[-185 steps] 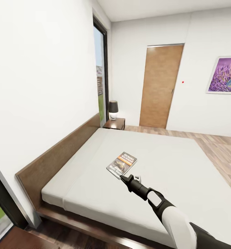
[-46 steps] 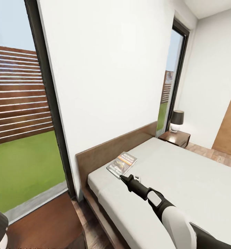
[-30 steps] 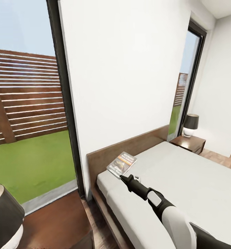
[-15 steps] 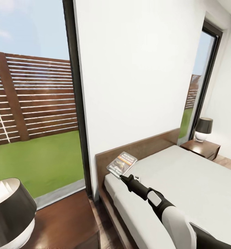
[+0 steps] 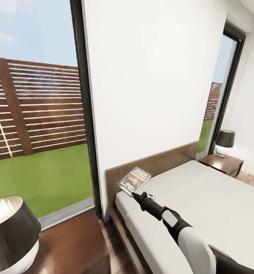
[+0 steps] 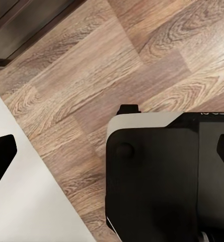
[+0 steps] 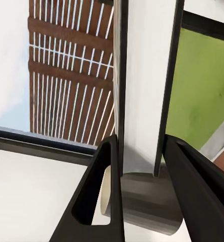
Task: In the bedroom, move the book from the bed onto either nightstand, and place the two sandals side by side next to the bed.
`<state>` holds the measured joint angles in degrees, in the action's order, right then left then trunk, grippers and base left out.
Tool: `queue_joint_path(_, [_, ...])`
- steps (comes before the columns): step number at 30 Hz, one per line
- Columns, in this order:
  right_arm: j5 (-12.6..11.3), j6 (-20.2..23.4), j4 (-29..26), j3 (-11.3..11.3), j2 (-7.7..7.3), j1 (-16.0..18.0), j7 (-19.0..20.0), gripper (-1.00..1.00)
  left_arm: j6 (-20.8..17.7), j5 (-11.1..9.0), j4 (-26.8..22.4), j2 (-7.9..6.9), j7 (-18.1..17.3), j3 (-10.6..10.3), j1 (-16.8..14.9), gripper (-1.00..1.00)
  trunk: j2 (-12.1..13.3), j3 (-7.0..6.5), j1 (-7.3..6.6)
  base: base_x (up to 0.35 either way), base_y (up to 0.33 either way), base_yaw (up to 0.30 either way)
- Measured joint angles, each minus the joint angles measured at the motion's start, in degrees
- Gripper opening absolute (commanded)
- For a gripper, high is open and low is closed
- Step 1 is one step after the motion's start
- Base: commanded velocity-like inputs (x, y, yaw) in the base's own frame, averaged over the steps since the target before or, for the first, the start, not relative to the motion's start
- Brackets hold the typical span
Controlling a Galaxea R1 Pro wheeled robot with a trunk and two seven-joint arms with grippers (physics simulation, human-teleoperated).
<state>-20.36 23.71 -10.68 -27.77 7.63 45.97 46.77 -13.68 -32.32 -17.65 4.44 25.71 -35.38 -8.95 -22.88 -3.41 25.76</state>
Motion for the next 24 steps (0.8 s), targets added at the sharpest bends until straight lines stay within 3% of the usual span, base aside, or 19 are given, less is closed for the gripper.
queue_joint_path(24, [-0.01, 0.0, 0.0, -0.01, 0.0, 0.0, 0.0, -1.0, -0.01, 0.0, -0.01, 0.0, 0.0, 0.0, 0.0, 1.0, 0.0, -0.03, 0.0, 0.0, 0.0, 0.005])
